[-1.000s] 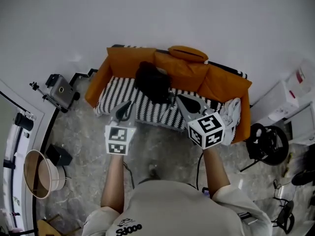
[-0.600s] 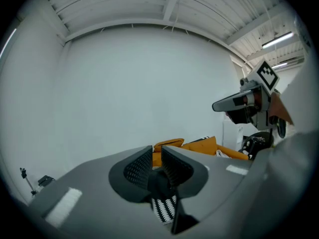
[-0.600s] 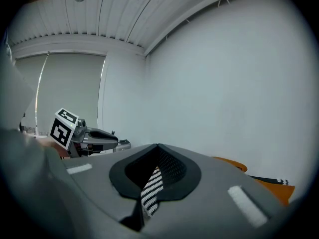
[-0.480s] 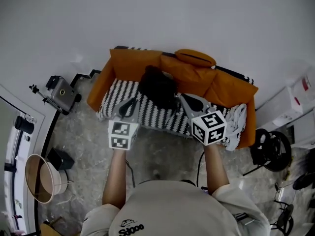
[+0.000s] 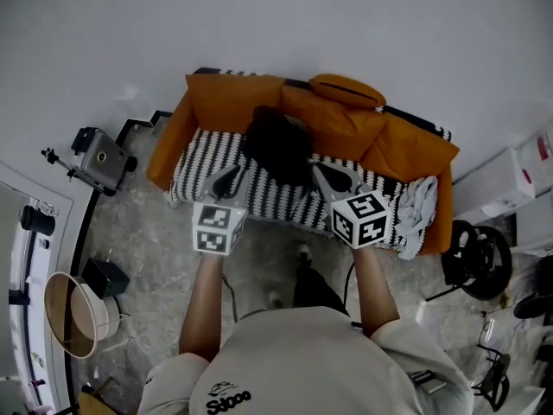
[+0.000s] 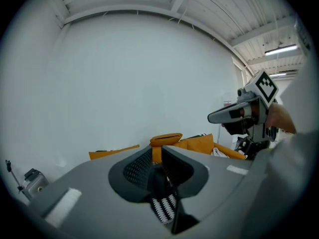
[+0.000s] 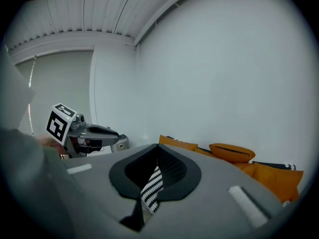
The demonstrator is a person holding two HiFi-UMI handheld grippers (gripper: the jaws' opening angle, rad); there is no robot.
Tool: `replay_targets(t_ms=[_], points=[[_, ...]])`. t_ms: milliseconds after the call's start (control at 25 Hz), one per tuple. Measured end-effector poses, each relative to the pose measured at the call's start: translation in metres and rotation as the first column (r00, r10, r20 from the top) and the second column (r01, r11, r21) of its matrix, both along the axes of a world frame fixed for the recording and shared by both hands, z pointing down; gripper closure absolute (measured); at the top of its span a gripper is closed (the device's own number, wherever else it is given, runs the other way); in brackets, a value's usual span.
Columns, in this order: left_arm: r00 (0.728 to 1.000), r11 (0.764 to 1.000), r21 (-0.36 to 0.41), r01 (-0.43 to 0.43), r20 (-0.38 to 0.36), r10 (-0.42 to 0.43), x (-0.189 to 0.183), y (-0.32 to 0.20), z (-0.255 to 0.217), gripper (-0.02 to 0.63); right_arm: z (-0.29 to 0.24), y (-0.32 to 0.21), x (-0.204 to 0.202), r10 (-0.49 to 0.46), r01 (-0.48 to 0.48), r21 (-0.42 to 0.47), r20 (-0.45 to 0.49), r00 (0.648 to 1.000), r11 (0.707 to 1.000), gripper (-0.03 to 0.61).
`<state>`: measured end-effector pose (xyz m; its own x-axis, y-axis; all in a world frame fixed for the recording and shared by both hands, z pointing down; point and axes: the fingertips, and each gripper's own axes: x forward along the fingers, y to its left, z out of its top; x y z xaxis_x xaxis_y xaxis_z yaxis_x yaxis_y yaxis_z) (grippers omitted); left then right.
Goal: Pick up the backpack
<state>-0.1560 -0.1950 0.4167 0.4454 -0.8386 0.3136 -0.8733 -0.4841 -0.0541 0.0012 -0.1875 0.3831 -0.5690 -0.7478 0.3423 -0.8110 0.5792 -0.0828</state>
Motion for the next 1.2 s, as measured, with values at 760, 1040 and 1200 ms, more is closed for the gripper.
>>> replay_targets(t_ms=[760,1040,1200], points=[[0.998,0.988,-0.146,-0.052,-0.037,0.047,0.028,-0.190,0.107,0.534,0.144,-0.176,-0.009,-0.072,0.065,-0.199,-0.027,0.997,0.978,0.533],[0.997,0.975,-0.212,-0.067,-0.051,0.058,0.032,-0.232,0.156,0.534,0.205,-0.204,-0.016,-0.082,0.077,-0.298,-0.003,0.997,0.952,0.491],[0.996,0.965,-0.253,-0.077,-0.064,0.063,0.039,-0.252,0.187,0.532,0.244,-0.219,-0.017,-0.079,0.079,-0.357,0.016,0.997,0.931,0.471]])
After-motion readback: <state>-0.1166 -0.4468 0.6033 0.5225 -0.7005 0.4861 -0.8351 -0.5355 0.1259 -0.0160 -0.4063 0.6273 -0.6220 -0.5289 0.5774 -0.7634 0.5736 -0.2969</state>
